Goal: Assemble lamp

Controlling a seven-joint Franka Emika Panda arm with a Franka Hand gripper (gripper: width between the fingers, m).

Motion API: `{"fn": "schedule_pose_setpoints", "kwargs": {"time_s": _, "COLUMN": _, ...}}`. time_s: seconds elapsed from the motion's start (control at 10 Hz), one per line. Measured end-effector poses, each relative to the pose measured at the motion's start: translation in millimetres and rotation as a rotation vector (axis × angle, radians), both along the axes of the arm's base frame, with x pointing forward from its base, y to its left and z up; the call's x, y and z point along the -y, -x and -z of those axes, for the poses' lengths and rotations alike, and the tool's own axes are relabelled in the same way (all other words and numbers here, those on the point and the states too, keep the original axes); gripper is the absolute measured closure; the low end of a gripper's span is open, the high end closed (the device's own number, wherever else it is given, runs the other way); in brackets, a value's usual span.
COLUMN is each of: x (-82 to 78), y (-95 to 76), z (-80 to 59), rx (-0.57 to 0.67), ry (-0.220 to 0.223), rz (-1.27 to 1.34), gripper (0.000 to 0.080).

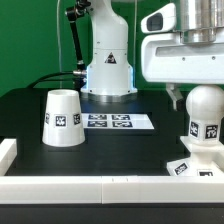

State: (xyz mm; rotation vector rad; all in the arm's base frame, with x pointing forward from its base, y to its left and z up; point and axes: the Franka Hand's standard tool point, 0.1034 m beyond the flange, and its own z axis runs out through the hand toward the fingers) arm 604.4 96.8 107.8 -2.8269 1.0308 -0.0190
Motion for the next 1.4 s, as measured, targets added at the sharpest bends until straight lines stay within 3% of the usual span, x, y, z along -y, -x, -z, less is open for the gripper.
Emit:
{"fn": "schedule_pose_setpoints", "kwargs": {"time_s": 0.5, "x": 0.0, "y": 0.2, "z": 0.7, "rx": 0.037, "ry": 0.02, "rz": -0.314, "gripper": 0.0101}}
{"fn": "schedule_pose_setpoints", "kwargs": {"time_s": 0.7, "x": -9.8, "y": -0.1, "z": 1.5, "rx": 0.084, "ry": 0.069, "rz": -0.595, "gripper": 0.0101}}
{"fn": "schedule_pose_setpoints", "kwargs": {"time_s": 1.4, "x": -1.5, "y": 0.5, "z": 4.3, "rx": 0.122, "ry": 0.151, "rz": -1.275, "gripper": 0.0101}}
